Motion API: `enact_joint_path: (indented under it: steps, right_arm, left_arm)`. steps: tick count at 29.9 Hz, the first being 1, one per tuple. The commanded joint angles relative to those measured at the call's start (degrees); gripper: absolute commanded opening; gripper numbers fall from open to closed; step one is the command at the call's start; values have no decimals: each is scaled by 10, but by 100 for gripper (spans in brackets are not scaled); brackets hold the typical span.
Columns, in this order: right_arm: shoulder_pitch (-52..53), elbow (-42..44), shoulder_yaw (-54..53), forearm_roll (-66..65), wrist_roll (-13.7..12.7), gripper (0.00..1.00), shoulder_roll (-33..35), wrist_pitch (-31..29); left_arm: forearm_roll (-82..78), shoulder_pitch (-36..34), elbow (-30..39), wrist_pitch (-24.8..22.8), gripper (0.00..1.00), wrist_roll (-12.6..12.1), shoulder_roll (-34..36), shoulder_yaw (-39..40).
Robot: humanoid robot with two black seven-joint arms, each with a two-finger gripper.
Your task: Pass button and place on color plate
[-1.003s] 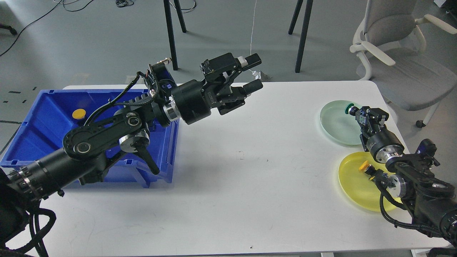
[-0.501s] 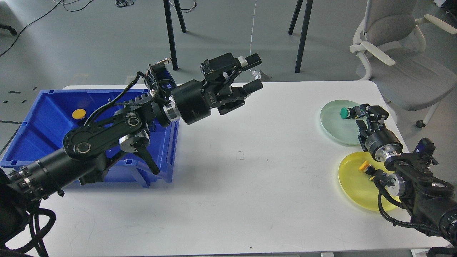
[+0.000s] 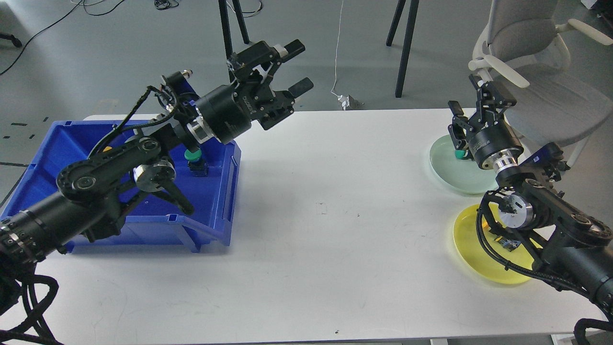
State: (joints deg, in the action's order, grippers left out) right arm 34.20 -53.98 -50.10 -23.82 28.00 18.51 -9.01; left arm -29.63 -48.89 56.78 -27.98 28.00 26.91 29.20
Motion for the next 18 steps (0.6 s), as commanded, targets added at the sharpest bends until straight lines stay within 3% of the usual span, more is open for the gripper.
enact_joint_path:
  steps: [1,6,10,18]
  right_arm:
    - [9,-42,-21,0,0,83,-8,-48]
    - [19,-40,-40,27,0,99,-29,-113]
    - [31,-43,-42,33,0,99,-30,-153]
    - [37,-22,-63,38,0,99,-31,-161]
  left_arm:
    - [2,-5,-81,0,85,0,45,8]
    - [8,-8,-182,0,85,0,52,32]
    - [53,2,-200,0,86,0,51,79]
    - [87,1,-192,0,86,0,28,84]
